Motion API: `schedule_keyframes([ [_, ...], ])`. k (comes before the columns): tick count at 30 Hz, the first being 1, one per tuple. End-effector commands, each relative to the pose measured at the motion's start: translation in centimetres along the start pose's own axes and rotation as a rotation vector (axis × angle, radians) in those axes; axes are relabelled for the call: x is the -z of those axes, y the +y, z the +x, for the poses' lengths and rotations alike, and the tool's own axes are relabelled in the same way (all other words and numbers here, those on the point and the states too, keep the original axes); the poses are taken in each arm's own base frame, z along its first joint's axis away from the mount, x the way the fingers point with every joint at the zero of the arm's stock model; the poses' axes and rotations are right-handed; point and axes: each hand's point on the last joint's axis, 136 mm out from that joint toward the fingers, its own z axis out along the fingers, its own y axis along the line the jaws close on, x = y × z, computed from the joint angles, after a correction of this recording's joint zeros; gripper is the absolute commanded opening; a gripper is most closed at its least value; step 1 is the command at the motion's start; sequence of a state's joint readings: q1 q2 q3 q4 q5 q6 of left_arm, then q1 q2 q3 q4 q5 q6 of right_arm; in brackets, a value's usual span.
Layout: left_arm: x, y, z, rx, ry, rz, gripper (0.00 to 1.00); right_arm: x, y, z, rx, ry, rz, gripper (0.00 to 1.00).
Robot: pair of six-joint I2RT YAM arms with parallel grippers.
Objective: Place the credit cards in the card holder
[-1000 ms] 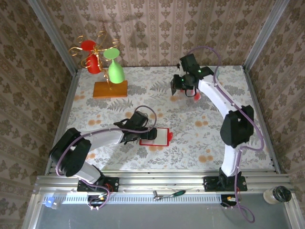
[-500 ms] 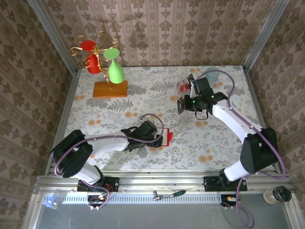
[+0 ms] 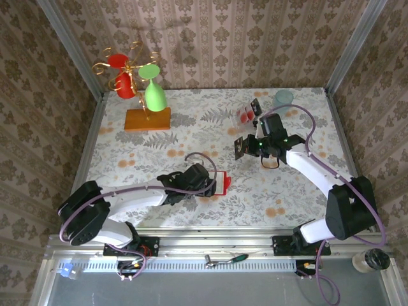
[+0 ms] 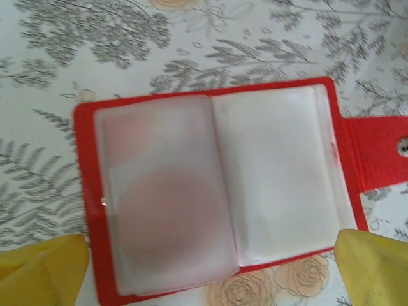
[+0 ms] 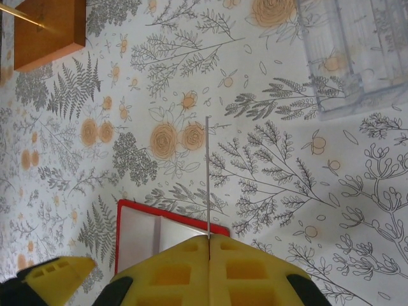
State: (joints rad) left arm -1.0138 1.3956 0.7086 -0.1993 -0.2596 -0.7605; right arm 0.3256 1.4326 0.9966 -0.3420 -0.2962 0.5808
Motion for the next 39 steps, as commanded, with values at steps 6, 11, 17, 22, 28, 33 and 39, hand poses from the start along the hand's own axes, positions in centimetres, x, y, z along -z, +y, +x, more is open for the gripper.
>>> schedule_keyframes([
  [6, -1.4, 1.8, 0.3, -0.021, 0.036, -0.043, 1.0, 0.9, 1.2, 0.5, -0.013, -0.038, -0.055, 0.0],
  [11, -2.9, 1.5, 1.3, -0.028, 0.064, -0.042, 1.0, 1.0, 0.9, 1.1, -0.012, -0.027, -0.052, 0.0],
  [17, -3.7, 0.6, 2.2, -0.035, 0.076, -0.048, 1.0, 2.0, 1.2, 1.4, 0.017, -0.025, -0.051, 0.0],
  [22, -3.6, -0.5, 3.0, -0.033, 0.075, -0.039, 1.0, 2.1, 1.3, 1.6, 0.028, -0.013, -0.056, 0.0],
  [28, -2.7, -1.7, 3.8, -0.045, 0.064, -0.026, 1.0, 2.2, 1.2, 1.9, 0.035, -0.006, -0.059, 0.0],
  [33, -1.0, -0.7, 2.6, -0.054, 0.029, -0.061, 1.0, 2.2, 1.5, 2.2, 0.02, -0.012, -0.091, 0.0],
  [39, 0.3, 1.3, 0.4, -0.033, 0.002, -0.061, 1.0, 1.2, 2.3, 3.4, -0.021, -0.03, -0.183, 0.0],
])
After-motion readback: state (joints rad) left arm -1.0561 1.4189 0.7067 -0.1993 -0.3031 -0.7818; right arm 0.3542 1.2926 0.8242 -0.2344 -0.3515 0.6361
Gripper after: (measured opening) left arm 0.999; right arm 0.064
